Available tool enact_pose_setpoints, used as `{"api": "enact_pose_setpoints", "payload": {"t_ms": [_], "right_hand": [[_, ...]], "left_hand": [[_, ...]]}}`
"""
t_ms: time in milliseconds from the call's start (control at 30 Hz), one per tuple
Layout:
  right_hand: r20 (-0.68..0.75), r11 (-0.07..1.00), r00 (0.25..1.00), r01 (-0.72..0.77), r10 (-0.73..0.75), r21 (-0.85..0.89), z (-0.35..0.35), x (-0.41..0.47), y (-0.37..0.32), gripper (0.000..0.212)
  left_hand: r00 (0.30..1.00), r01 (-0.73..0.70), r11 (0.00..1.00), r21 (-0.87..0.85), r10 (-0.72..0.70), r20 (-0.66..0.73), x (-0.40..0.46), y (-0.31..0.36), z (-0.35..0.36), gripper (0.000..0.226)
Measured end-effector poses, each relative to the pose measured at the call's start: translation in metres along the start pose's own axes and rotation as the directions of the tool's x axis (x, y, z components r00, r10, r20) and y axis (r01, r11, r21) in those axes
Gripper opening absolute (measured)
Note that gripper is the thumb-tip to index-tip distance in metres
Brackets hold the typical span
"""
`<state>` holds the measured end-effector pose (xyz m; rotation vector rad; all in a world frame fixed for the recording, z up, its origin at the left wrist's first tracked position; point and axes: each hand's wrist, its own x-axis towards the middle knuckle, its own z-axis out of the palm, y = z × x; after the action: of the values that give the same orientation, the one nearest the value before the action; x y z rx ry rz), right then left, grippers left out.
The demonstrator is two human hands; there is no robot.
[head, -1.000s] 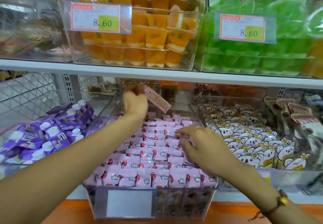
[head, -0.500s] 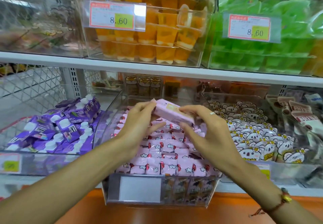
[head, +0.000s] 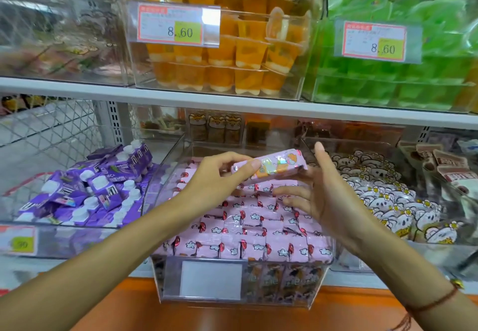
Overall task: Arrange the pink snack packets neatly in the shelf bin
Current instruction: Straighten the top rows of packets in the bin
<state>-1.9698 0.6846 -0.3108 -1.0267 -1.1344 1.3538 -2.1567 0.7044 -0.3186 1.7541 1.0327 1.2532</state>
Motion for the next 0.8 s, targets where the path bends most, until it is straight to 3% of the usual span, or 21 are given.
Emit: {"api": "enact_pose_setpoints", "payload": {"t_ms": [100, 200, 300, 400, 533, 600, 733, 800], "right_hand": [[0.025, 0.987, 0.993, 0.114, -0.112, -0.116, 0.001, -0.002, 0.002, 0.046], [-0.012, 0.965, 0.977, 0.209, -0.214, -0.159, 0.003, -0.001, 0.001, 0.03], [-0.198, 0.971, 0.959, 0.169, -0.201, -0.167, -0.003, 0.021, -0.006, 0.018], [-0.312, 0.913, 0.925, 0.08, -0.218, -0.4, -0.002, 0.056, -0.009, 0.026], [-0.227, 0.742, 0.924, 0.085, -0.309, -0.665, 0.016, 0.102, -0.004, 0.018], [-0.129, 0.612, 0.938, 0.102, -0.322, -0.784, 0.021, 0.121, 0.001, 0.022], [0.087, 0.19, 0.951, 0.148, -0.295, -0.97, 0.02, 0.147, 0.002, 0.022], [0.121, 0.169, 0.951, 0.174, -0.284, -0.97, 0.023, 0.154, 0.001, 0.027]], "left_hand": [[1.0, -0.003, 1.0, -0.006, 0.003, 0.016, -0.004, 0.001, 0.005, 0.008], [0.991, -0.124, 0.964, 0.235, 0.134, -0.024, -0.012, 0.003, -0.007, 0.024], [0.921, -0.193, 0.855, 0.481, 0.327, -0.212, -0.029, -0.006, -0.038, 0.032], [0.921, -0.048, 0.878, 0.477, 0.223, -0.319, -0.047, -0.027, -0.058, 0.04], [0.942, 0.164, 0.943, 0.29, -0.063, -0.329, -0.052, -0.049, -0.059, 0.046], [0.932, 0.18, 0.958, 0.221, -0.095, -0.349, -0.052, -0.053, -0.059, 0.041], [0.918, 0.207, 0.958, 0.196, -0.121, -0.378, -0.053, -0.056, -0.061, 0.037], [0.918, 0.214, 0.952, 0.219, -0.12, -0.378, -0.053, -0.055, -0.062, 0.037]]}}
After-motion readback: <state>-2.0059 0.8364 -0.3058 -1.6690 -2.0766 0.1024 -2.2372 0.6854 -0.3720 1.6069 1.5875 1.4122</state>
